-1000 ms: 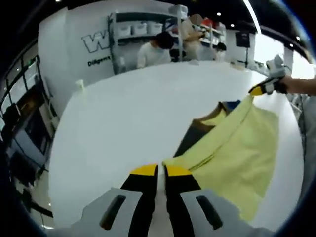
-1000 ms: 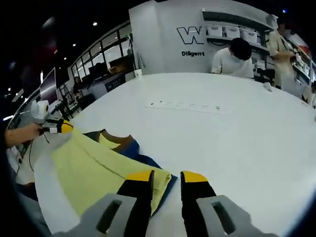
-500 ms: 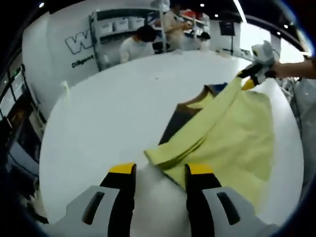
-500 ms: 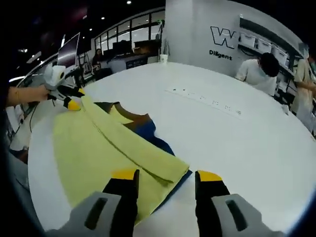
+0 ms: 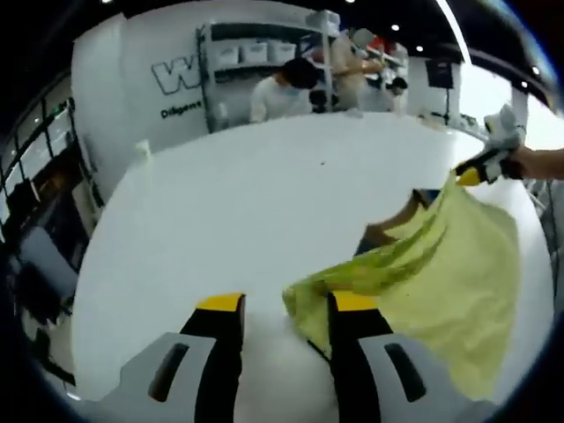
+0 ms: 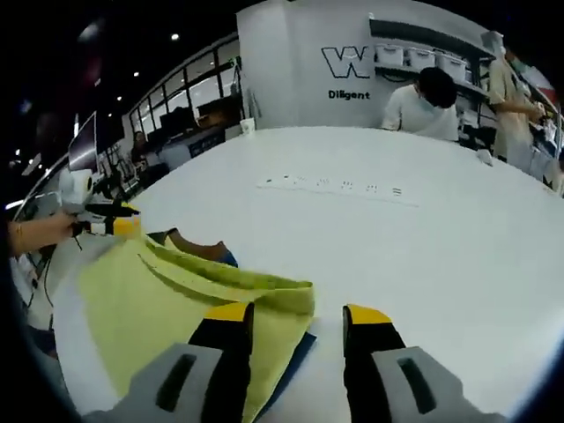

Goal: Fold the garment on the visible template until the final outline fits inside the template.

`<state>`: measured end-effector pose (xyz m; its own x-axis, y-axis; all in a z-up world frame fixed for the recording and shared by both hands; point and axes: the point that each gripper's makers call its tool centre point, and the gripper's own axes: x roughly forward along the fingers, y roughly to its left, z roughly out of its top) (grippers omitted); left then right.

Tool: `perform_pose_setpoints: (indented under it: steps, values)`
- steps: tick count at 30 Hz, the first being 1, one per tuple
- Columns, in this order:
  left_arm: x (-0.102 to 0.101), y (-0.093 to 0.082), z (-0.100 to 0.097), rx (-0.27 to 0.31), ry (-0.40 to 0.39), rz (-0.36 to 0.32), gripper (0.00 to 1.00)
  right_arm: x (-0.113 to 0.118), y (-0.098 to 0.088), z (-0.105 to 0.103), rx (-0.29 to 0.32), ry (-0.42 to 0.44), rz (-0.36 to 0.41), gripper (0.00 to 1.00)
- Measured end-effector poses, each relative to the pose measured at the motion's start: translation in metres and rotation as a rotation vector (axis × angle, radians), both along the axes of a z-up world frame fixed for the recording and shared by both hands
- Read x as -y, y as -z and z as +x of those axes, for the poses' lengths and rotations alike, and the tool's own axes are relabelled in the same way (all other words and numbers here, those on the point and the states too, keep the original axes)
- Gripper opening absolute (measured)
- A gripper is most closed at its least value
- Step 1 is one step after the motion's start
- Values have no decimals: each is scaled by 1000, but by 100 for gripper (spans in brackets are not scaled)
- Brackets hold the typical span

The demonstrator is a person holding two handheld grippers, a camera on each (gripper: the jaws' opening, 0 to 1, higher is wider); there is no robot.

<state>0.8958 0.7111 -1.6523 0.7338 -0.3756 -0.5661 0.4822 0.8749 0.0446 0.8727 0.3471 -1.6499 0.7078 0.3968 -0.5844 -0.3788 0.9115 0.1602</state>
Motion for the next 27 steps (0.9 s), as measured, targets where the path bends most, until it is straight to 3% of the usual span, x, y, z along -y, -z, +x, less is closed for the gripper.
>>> perform_pose_setpoints:
  steps: [6, 9, 15, 19, 21, 24, 25, 27]
  values:
    - [-4, -1, -7, -10, -11, -1, 31, 2, -1, -9, -3, -2, -6, 32]
    - [-7, 1, -22, -42, -4, 19, 33, 2, -1, -13, -9, -14, -9, 32]
    - [-8, -7, -35, -37, -10, 1, 35, 2, -6, -23, -10, -30, -6, 31]
    - [-9, -12, -44, -32, -8, -5, 36, -5, -8, -38, -12, -66, -18, 31]
    - [-6, -16, -58, -29, -2, -15, 37, -5, -4, -43, -18, -80, -14, 30]
    - [-2, -14, -68, -40, 5, -39, 39, -17, 1, -60, -49, -103, 20, 27]
    - [-3, -13, -79, -57, -10, -44, 39, -21, 2, -75, -62, -107, 20, 27]
    - [-4, -13, -85, -58, -21, -53, 39, -20, 4, -74, -67, -106, 20, 28]
